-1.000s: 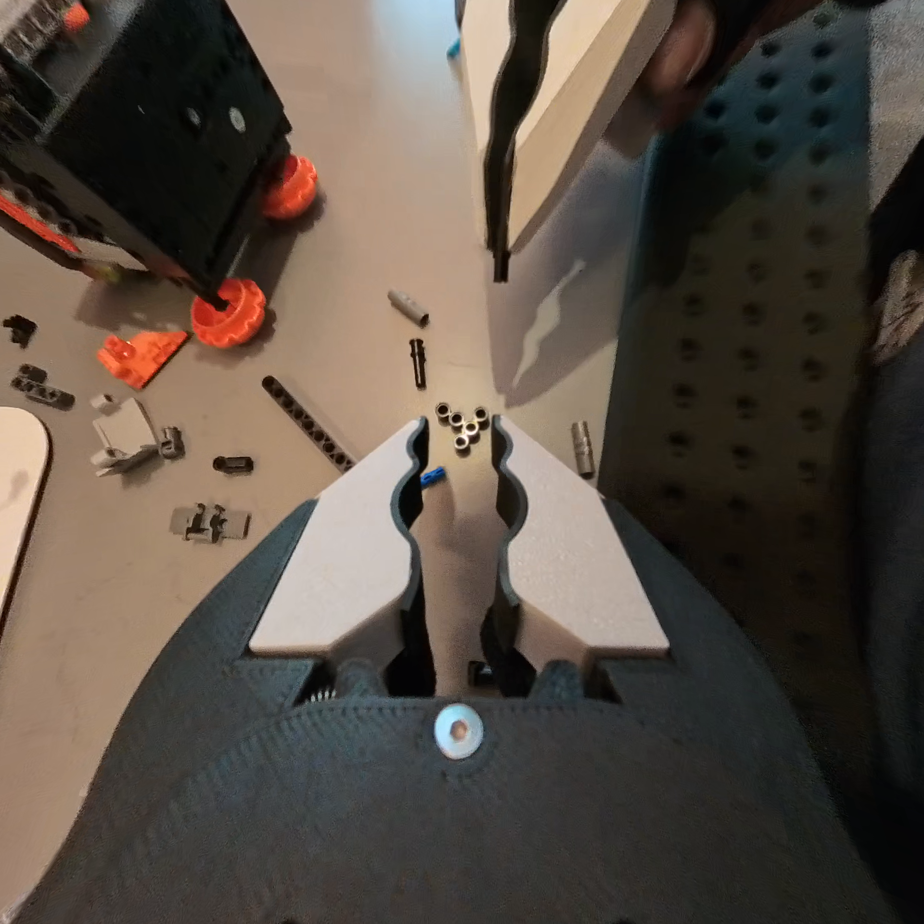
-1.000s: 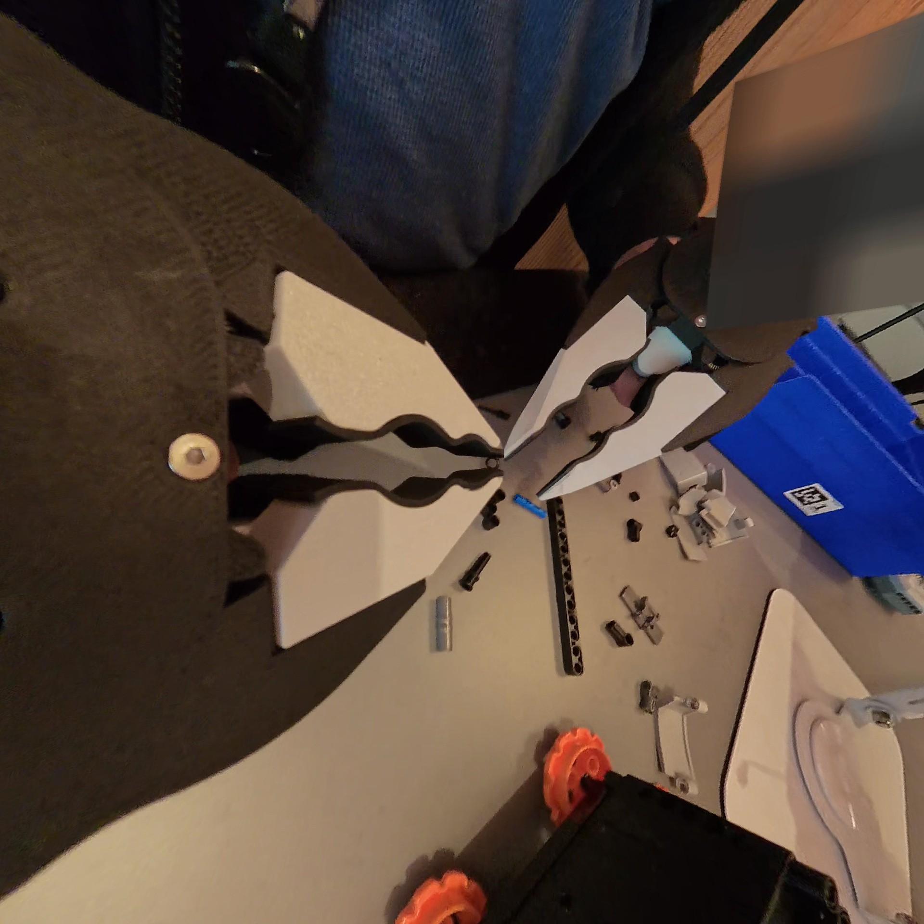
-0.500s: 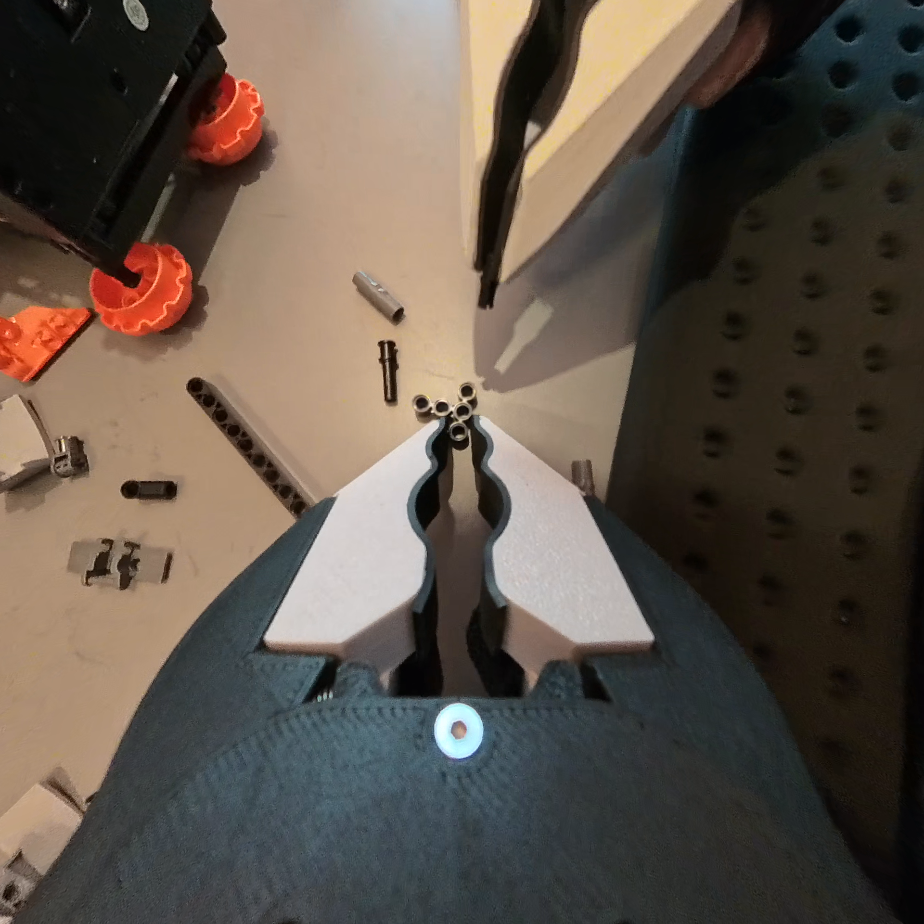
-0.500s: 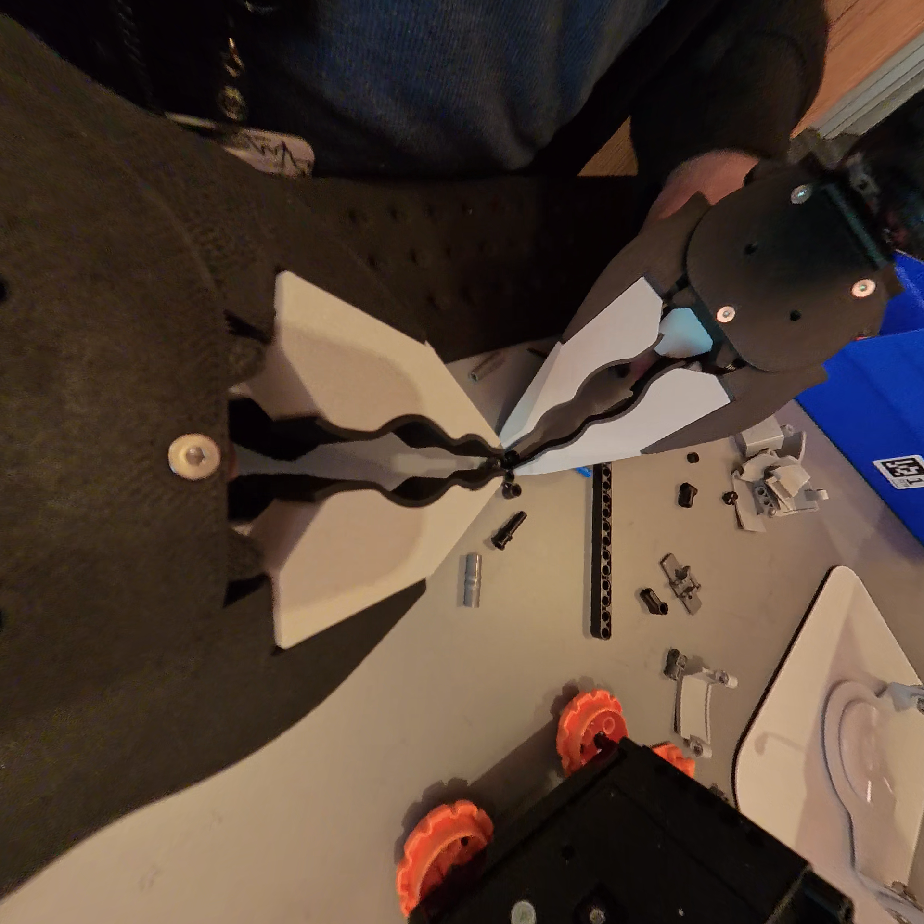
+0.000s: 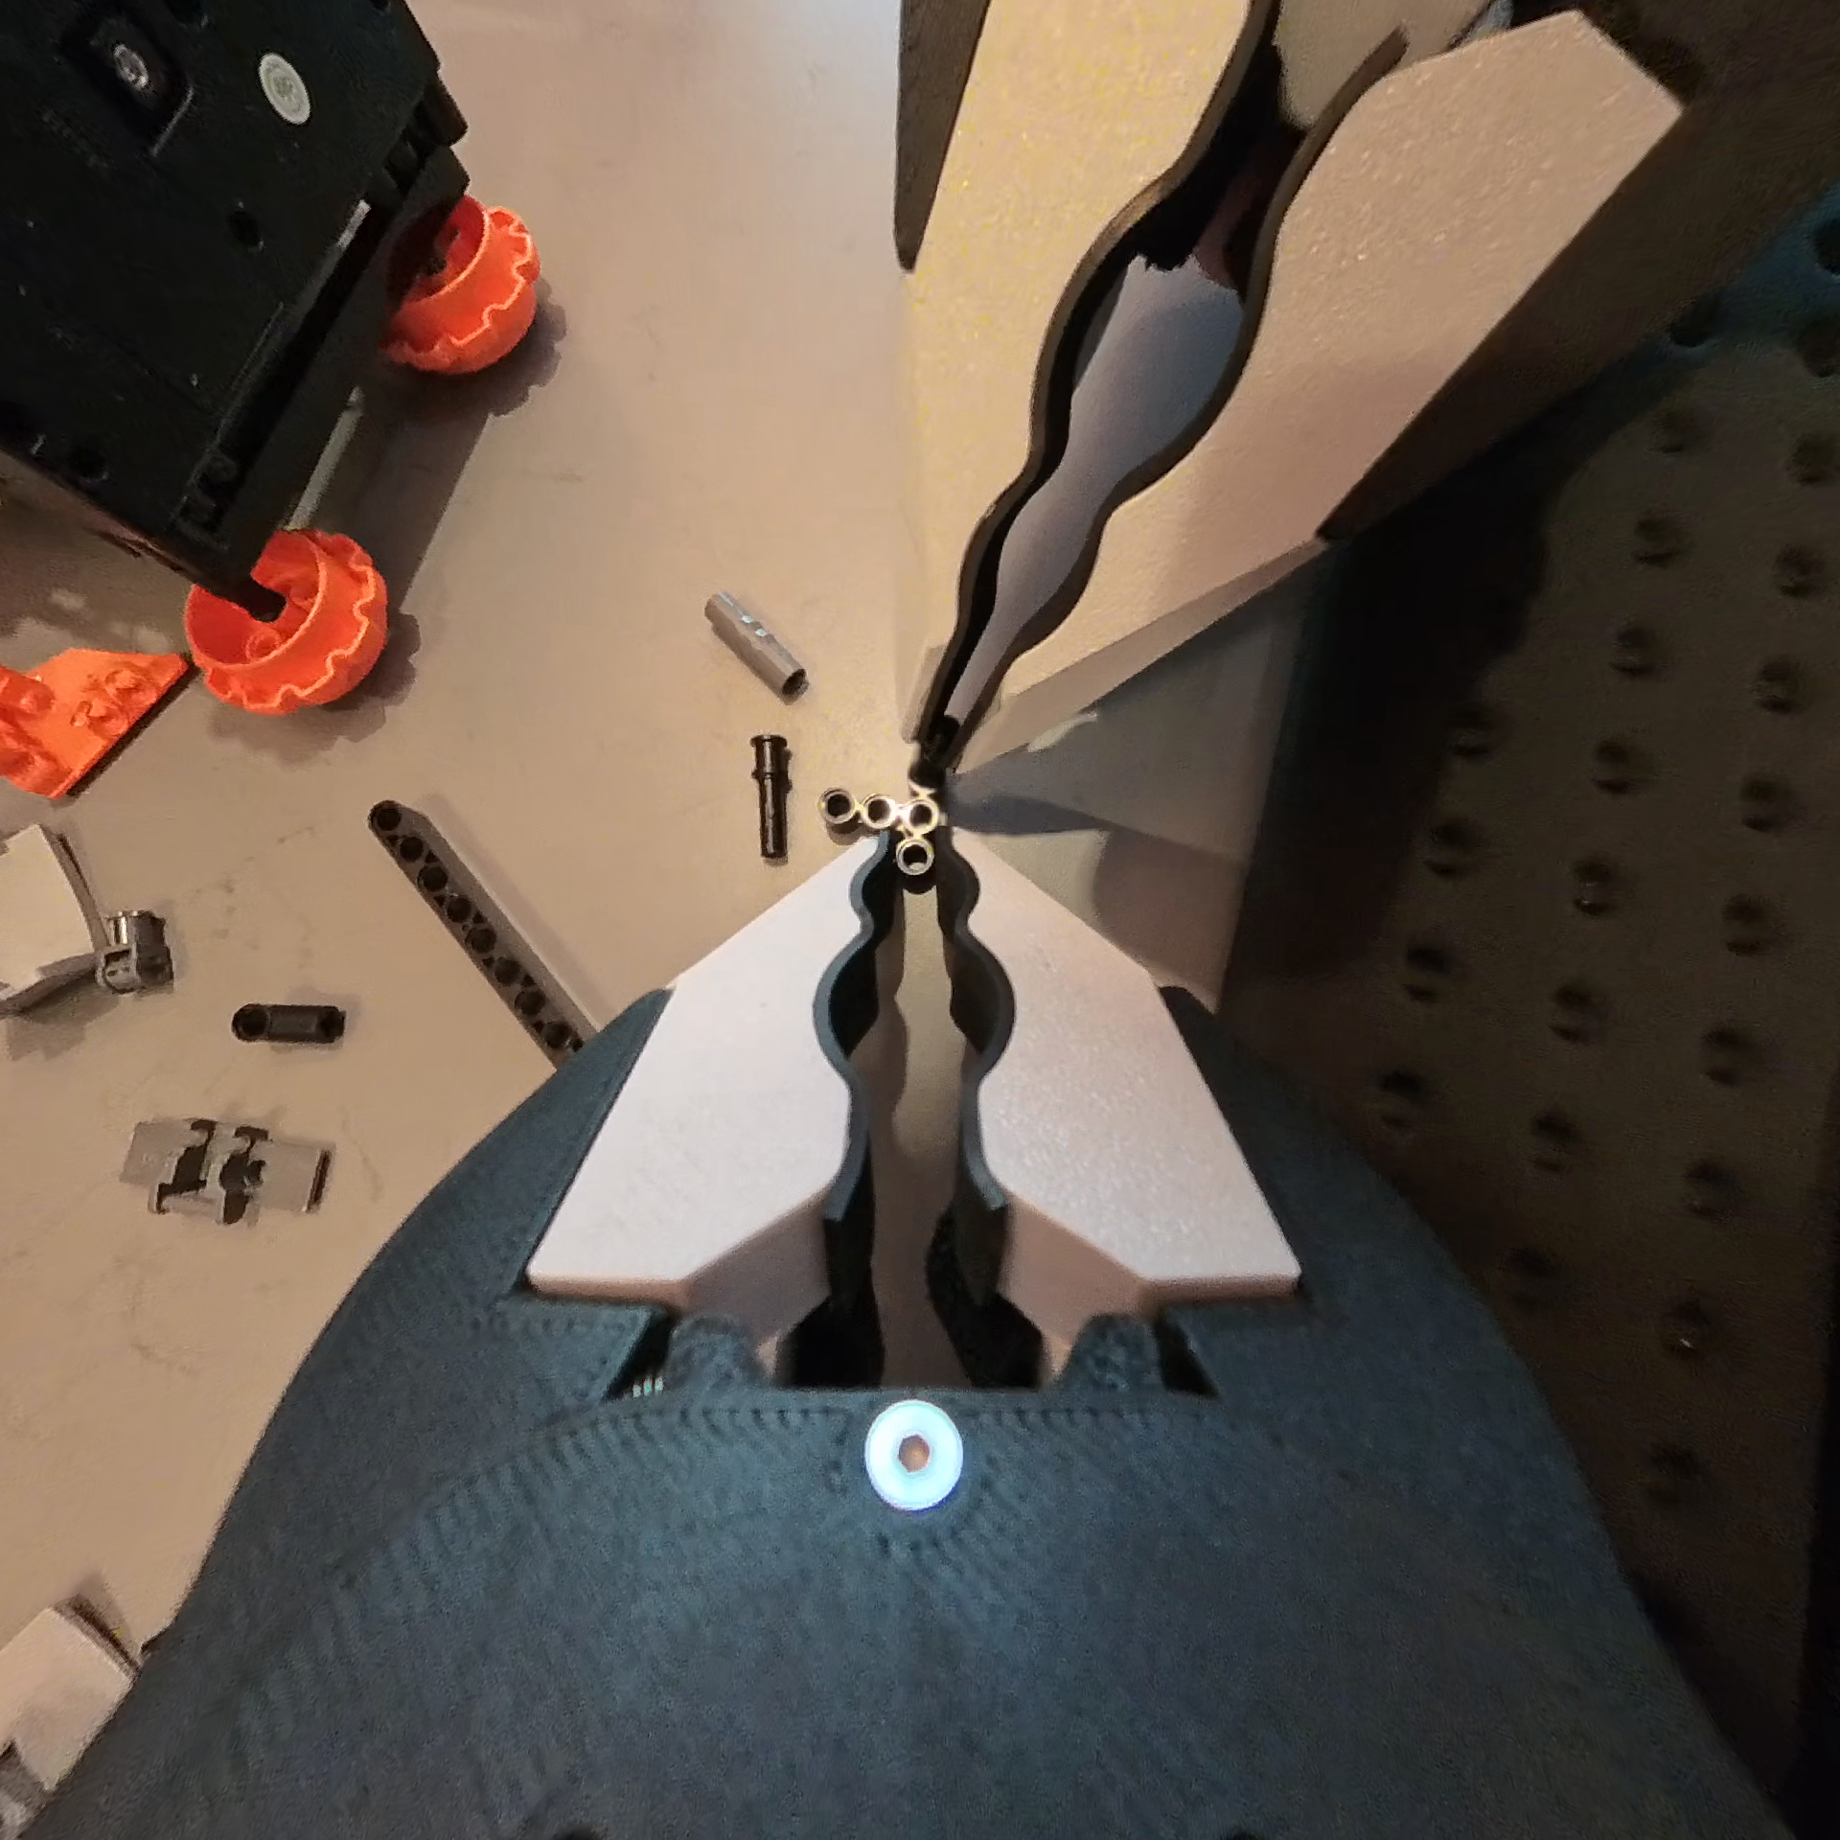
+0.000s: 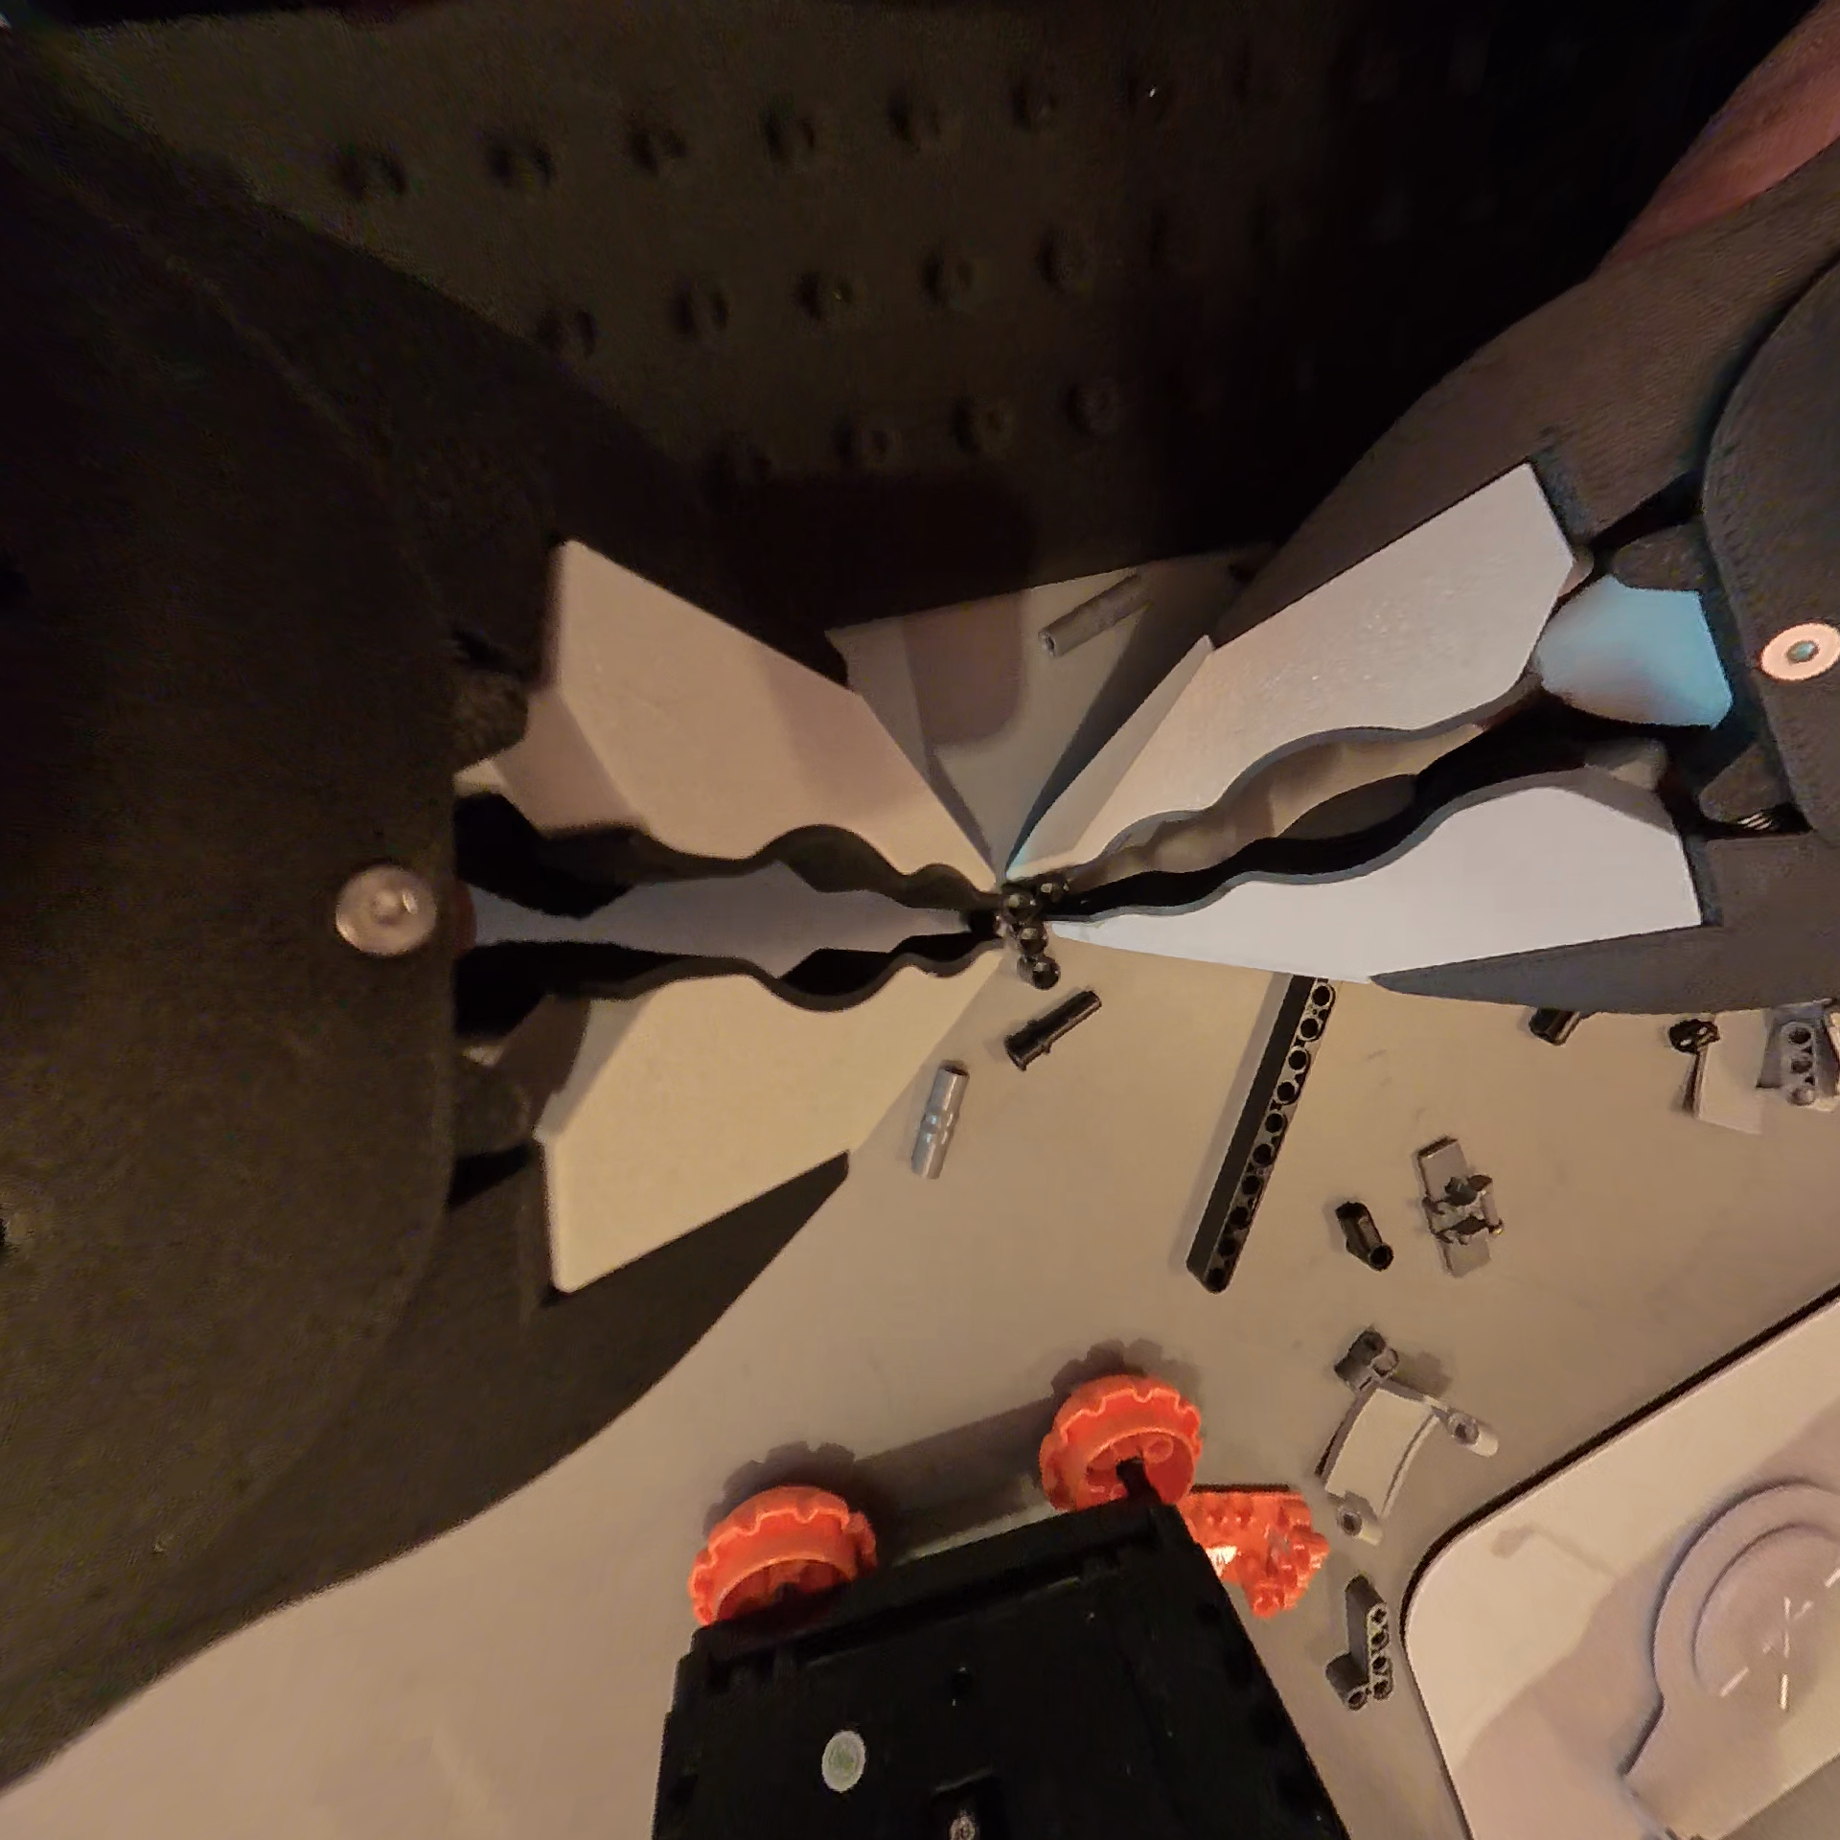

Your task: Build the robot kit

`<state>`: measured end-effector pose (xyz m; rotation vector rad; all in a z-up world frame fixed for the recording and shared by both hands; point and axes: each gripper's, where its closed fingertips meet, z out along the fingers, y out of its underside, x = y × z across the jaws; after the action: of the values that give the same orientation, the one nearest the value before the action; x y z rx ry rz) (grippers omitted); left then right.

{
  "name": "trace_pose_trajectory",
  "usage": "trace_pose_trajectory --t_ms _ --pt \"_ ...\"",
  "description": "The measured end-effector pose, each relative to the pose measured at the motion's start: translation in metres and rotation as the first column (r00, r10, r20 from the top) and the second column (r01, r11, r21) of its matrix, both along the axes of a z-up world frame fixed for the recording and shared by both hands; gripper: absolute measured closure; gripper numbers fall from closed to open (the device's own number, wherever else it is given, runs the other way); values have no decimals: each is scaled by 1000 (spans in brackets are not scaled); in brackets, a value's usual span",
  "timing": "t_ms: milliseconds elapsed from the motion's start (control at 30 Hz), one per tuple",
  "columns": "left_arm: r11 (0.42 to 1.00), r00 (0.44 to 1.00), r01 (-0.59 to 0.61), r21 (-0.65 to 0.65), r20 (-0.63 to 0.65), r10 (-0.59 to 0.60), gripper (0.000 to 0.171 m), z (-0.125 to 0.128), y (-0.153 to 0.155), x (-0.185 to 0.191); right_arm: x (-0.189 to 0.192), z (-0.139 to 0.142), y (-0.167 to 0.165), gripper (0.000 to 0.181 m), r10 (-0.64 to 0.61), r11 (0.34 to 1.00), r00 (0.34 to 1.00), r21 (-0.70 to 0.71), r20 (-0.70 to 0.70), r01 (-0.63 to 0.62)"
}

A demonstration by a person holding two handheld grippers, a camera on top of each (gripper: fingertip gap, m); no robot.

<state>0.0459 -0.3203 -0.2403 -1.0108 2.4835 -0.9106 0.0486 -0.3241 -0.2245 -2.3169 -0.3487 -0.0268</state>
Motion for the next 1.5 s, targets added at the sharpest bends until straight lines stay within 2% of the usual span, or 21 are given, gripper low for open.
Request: trace_pose_trajectory --t_ms 600,1133,1500 --pt "1000 999 -8 -14 35 9 165 0 -1 3 1 -2 0 180 77 991 991 -113 107 -64" --pt "1000 999 -5 -3 46 6 165 0 -1 3 1 -2 0 180 89 988 994 -133 57 -80" --pt "1000 1000 -6 -27 1 6 164 0 -10 -4 6 -2 -2 179 63 992 998 -111 15 -61"
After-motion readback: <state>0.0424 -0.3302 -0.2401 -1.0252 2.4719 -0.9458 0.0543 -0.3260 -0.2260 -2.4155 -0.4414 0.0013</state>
